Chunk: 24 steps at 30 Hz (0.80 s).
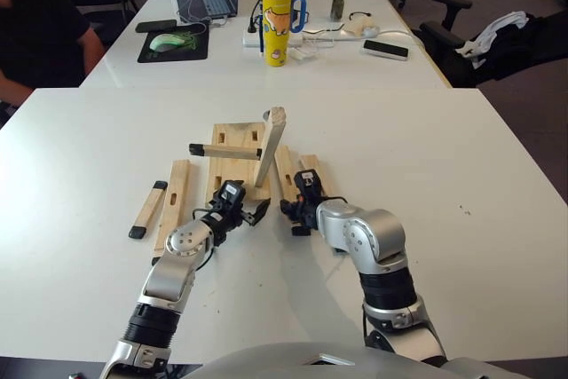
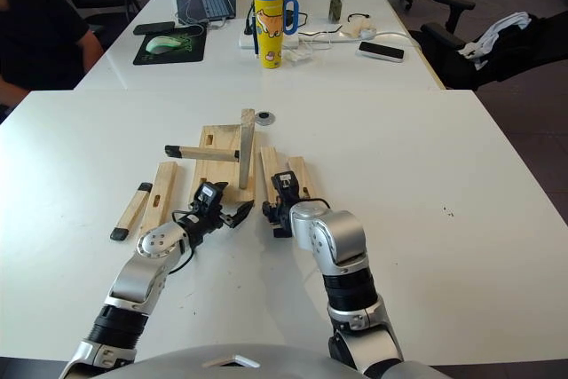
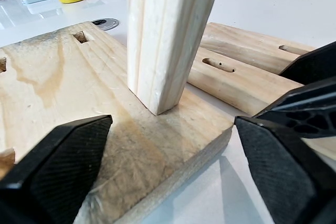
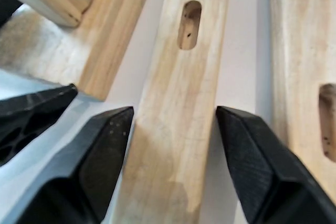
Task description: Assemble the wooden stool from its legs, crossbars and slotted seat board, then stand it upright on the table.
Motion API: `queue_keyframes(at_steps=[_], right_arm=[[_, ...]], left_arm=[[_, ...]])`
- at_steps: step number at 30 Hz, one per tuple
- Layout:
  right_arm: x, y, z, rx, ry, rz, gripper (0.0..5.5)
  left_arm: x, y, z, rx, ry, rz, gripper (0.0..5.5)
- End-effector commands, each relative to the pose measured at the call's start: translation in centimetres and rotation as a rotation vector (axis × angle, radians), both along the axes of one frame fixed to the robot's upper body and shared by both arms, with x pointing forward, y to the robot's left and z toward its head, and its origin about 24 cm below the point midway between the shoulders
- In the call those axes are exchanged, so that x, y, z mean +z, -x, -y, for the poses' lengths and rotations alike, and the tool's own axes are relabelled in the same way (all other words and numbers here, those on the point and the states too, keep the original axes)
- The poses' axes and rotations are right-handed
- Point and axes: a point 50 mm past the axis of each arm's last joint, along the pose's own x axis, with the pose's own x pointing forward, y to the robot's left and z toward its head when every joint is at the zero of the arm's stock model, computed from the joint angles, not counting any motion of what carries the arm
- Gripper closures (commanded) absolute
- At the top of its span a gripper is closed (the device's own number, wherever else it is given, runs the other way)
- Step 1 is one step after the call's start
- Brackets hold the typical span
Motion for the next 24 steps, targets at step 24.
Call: queue_keyframes(at_steps=[24], right_arm=[[3.9, -3.1, 3.3, -0.158, -0.117, 0.24, 3.44]], left_arm=[[2.6, 1.2, 0.8, -0.081, -0.14, 0.143, 1.18]])
